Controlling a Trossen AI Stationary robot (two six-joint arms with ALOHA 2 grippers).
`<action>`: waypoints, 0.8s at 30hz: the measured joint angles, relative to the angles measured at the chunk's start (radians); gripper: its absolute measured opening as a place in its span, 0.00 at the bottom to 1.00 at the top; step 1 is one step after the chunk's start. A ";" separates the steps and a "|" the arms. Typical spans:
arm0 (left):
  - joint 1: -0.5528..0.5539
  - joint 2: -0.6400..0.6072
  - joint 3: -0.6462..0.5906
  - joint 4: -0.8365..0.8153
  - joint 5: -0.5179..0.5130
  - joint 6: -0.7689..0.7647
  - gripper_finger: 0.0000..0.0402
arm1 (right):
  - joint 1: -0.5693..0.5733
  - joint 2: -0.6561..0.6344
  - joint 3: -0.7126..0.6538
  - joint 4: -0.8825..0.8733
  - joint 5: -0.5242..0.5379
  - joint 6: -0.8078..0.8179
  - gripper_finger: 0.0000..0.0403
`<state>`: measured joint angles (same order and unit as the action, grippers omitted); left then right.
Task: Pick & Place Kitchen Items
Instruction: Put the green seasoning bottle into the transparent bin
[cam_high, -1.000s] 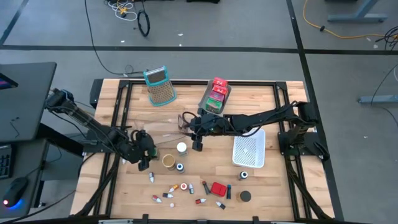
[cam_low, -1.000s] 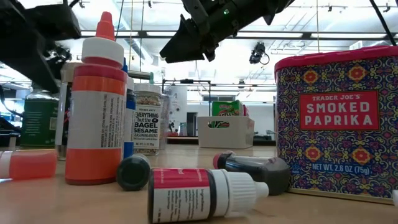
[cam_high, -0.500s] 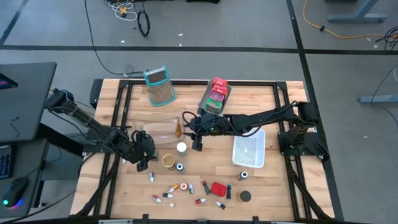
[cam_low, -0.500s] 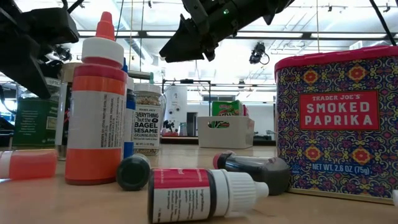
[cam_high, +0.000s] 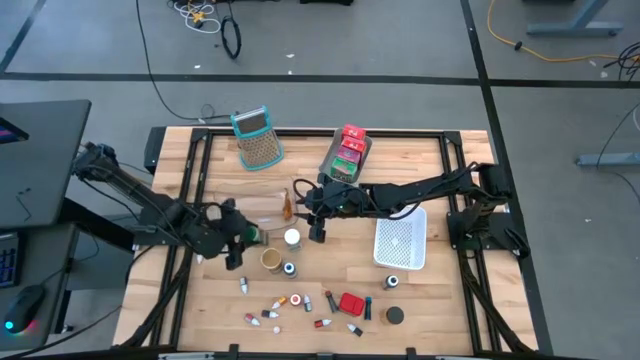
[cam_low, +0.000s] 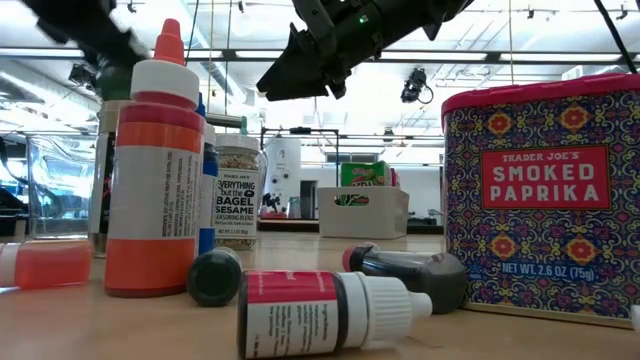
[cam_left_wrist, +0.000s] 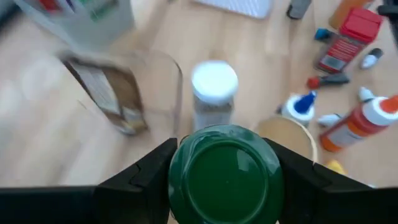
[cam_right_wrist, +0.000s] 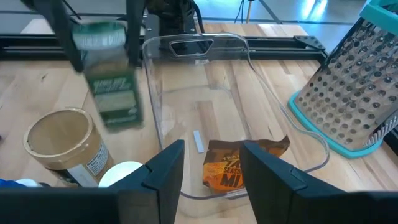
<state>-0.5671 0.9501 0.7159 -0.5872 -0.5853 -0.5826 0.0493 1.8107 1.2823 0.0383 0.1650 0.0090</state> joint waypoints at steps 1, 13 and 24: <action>0.000 0.000 0.024 -0.031 -0.023 0.015 0.53 | 0.000 0.000 0.000 0.000 0.000 0.000 0.41; 0.172 -0.006 0.067 -0.421 -0.130 -0.261 0.54 | 0.000 0.000 0.000 -0.001 0.000 -0.015 0.41; 0.286 -0.002 -0.157 -0.416 -0.103 -0.622 0.54 | -0.001 0.000 0.000 0.007 0.001 -0.055 0.41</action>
<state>-0.2815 0.9482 0.5584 -1.0035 -0.6882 -1.2050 0.0479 1.8109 1.2819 0.0455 0.1658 -0.0465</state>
